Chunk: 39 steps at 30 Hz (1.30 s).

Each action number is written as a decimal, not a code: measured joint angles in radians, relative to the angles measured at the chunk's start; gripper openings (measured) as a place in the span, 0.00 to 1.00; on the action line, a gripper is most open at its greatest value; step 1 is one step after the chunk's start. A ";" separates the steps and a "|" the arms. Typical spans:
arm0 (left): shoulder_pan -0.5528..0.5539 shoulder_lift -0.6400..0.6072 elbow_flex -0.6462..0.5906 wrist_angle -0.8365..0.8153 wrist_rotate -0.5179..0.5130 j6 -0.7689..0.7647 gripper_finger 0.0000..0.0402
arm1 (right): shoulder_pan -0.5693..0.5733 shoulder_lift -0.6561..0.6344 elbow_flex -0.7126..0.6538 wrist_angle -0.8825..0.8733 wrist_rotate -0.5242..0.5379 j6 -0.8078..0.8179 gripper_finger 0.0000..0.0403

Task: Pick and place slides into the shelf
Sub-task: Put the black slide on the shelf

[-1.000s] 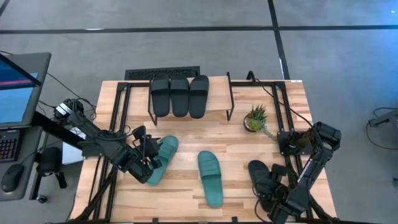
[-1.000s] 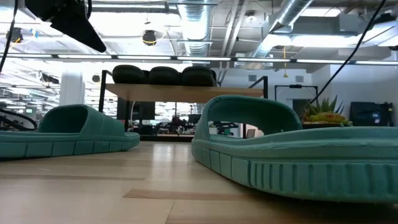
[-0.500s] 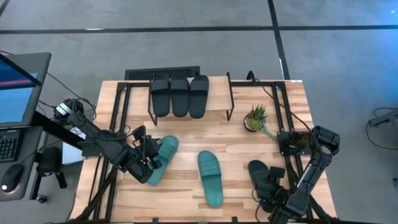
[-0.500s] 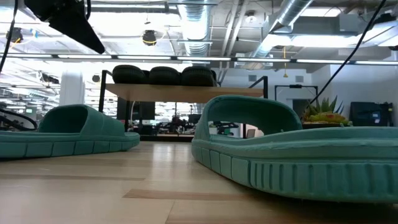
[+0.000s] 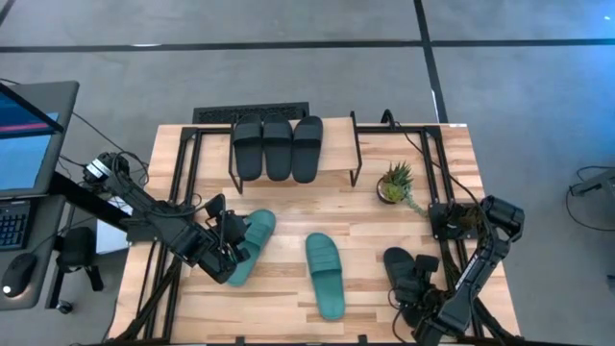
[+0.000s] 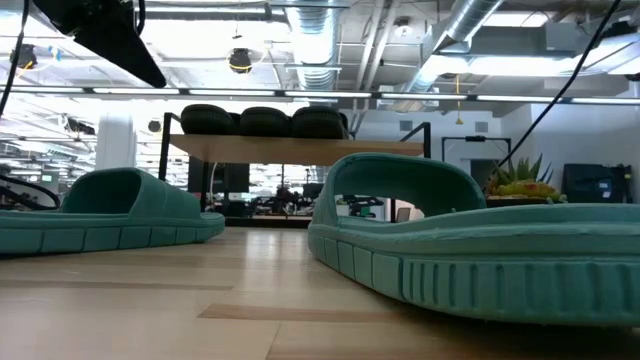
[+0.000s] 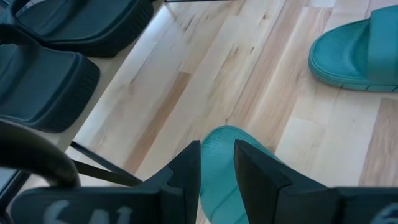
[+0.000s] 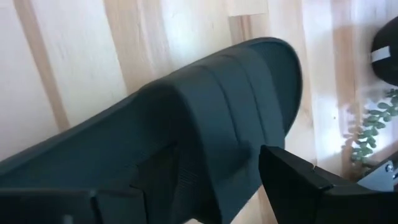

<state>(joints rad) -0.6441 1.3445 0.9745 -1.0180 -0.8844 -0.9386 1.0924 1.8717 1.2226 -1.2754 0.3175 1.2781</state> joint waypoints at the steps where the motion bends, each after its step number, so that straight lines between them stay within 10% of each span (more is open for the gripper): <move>1: 0.000 0.000 0.000 0.000 0.007 0.000 0.22 | 0.000 0.000 -0.004 0.001 0.000 0.000 0.51; 20: 0.004 0.000 0.000 0.016 0.015 0.000 0.22 | -0.019 0.000 -0.054 -0.021 0.024 -0.003 0.50; 39: 0.005 0.000 0.000 0.016 0.014 0.000 0.22 | -0.022 0.000 -0.054 -0.019 0.026 -0.003 0.21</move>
<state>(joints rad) -0.6395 1.3445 0.9745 -1.0016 -0.8701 -0.9390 1.0706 1.8717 1.1683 -1.2942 0.3435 1.2751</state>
